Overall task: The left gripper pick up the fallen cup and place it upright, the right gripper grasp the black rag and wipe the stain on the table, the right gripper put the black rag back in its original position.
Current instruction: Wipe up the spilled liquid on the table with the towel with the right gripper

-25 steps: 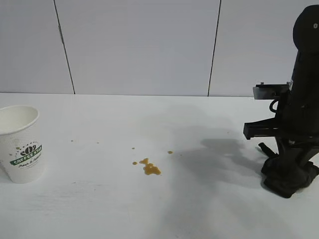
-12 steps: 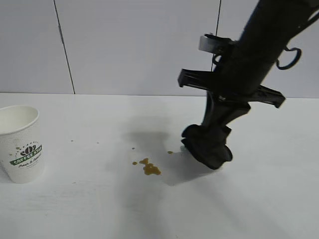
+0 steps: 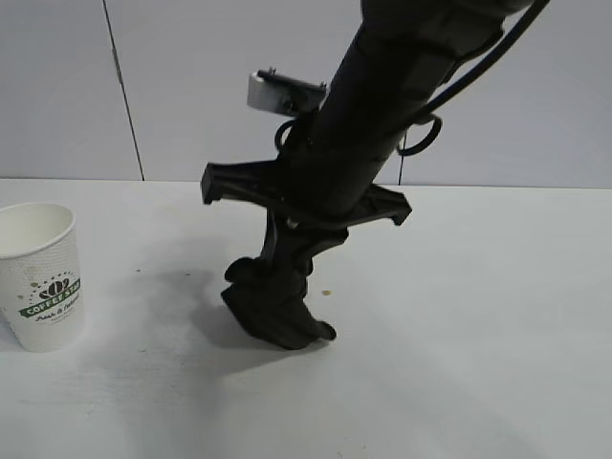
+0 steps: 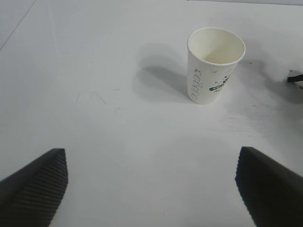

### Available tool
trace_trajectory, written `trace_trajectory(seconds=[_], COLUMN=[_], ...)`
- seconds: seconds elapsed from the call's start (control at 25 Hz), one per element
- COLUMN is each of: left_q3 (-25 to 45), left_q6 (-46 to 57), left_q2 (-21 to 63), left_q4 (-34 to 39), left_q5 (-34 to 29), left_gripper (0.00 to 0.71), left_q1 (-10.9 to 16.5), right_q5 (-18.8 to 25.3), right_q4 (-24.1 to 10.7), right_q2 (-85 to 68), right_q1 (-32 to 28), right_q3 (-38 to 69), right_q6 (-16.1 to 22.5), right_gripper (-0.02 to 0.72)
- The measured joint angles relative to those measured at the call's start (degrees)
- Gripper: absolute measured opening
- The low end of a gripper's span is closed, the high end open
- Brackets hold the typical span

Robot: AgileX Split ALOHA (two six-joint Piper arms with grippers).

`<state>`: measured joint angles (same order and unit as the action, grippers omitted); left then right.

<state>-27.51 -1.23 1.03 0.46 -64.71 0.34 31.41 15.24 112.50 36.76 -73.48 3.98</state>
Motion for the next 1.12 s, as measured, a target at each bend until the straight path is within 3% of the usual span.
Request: trace_trajectory(seconds=[0.12,0.24,0.4,0.52,0.6,0.68,0.84,1.12], left_q3=[0.0,0.0,0.0,0.0,0.0,0.0,0.0,0.0], left_q6=[0.0,0.0,0.0,0.0,0.0,0.0,0.0,0.0], left_q2=[0.0,0.0,0.0,0.0,0.0,0.0,0.0,0.0], left_q4=[0.0,0.0,0.0,0.0,0.0,0.0,0.0,0.0], left_q5=[0.0,0.0,0.0,0.0,0.0,0.0,0.0,0.0], left_gripper=[0.694,0.694,0.694,0.694,0.694,0.694,0.694,0.694], left_q1=[0.0,0.0,0.0,0.0,0.0,0.0,0.0,0.0], right_q5=[0.1,0.3,2.8,5.6,6.9,7.3,6.3,-2.0], right_q4=[-0.3,-2.9,-11.8,-20.9,-24.9,-26.2,-23.4,-6.5], right_q2=[3.1,3.8,3.8,3.8,3.8,3.8,3.8,4.3], right_q1=[0.1,-0.1,-2.2,-5.1,-7.0,-8.8,-9.2,-5.9], right_q3=[0.0,-0.1,-1.7,-2.1,-2.1,-2.1,-2.1,-2.1], right_q6=[-0.1,0.3,5.2,10.7,14.1,15.9,16.3,8.7], right_gripper=[0.043,0.043,0.043,0.043,0.043,0.043,0.043,0.042])
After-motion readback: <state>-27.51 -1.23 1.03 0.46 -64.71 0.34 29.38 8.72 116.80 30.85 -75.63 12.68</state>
